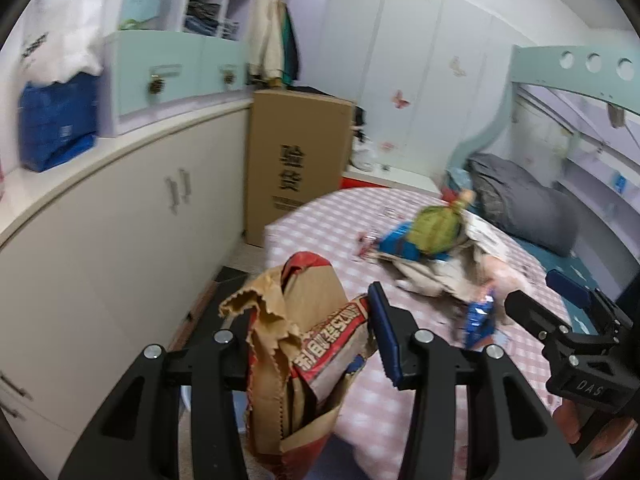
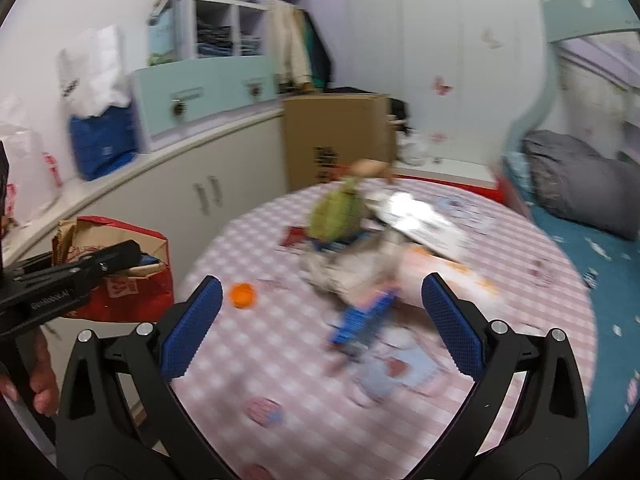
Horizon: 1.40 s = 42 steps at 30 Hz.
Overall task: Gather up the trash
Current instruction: 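Lift the red paper bag with the left tool off the table, then carry the paper bag to the bucket while the right tool grasps the orange cap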
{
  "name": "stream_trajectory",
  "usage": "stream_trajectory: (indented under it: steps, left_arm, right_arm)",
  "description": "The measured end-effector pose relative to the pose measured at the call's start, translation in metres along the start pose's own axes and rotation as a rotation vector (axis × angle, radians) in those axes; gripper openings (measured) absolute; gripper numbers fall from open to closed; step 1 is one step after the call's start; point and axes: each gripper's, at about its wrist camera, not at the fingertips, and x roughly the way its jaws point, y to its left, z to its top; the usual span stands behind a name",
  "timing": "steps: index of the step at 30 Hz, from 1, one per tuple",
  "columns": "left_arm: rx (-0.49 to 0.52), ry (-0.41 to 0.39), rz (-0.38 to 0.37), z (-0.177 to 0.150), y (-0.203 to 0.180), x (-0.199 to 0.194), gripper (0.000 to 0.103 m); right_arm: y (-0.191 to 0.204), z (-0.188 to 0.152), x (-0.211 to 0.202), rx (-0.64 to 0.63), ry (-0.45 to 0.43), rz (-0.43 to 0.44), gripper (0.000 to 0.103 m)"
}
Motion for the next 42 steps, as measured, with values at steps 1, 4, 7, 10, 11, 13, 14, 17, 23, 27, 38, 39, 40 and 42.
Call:
stream_trajectory:
  steps: [1,4,7,10,11,13,14,17,23,27,38,39,40,42]
  left_arm:
    - [-0.010,-0.002,0.015,0.000,0.008,-0.001,0.045]
    - [-0.033,-0.004,0.054,-0.001,0.026,-0.002,0.045]
    - [-0.044,-0.007,0.093,-0.002,0.043,0.000,0.045]
    - [-0.063,0.004,0.134,-0.005,0.060,0.007,0.045]
    - [-0.068,0.008,0.139,-0.005,0.064,0.009,0.045]
    - [-0.083,0.022,0.155,-0.008,0.075,0.015,0.045]
    - [-0.090,0.029,0.160,-0.009,0.079,0.018,0.045]
    - [-0.110,0.051,0.172,-0.015,0.092,0.025,0.045]
    - [-0.141,0.110,0.191,-0.028,0.107,0.045,0.045]
    - [-0.153,0.133,0.188,-0.035,0.109,0.052,0.045]
    - [-0.179,0.145,0.229,-0.040,0.129,0.052,0.045]
    - [-0.181,0.144,0.234,-0.040,0.132,0.051,0.045]
    - [-0.182,0.144,0.242,-0.040,0.134,0.050,0.045]
    - [-0.184,0.142,0.257,-0.040,0.139,0.050,0.045]
  right_arm:
    - [0.003,0.001,0.006,0.001,0.009,0.025,0.098]
    - [0.017,0.004,0.031,-0.004,0.057,0.089,0.098]
    - [0.030,0.003,0.055,-0.030,0.108,0.103,0.097]
    - [0.042,0.000,0.078,-0.056,0.167,0.109,0.097]
    - [0.045,-0.002,0.086,-0.063,0.189,0.112,0.097]
    - [0.049,-0.006,0.098,-0.072,0.221,0.103,0.092]
    - [0.052,-0.009,0.106,-0.079,0.247,0.093,0.091]
    - [0.054,-0.016,0.124,-0.085,0.310,0.092,0.086]
    - [0.053,-0.021,0.142,-0.092,0.373,0.050,0.054]
    - [0.050,-0.019,0.141,-0.096,0.365,0.015,0.029]
    - [0.110,0.001,0.142,-0.140,0.349,0.196,0.029]
    - [0.116,0.003,0.144,-0.150,0.348,0.208,0.029]
    - [0.126,0.004,0.145,-0.165,0.347,0.218,0.029]
    - [0.141,0.004,0.149,-0.190,0.352,0.244,0.029]
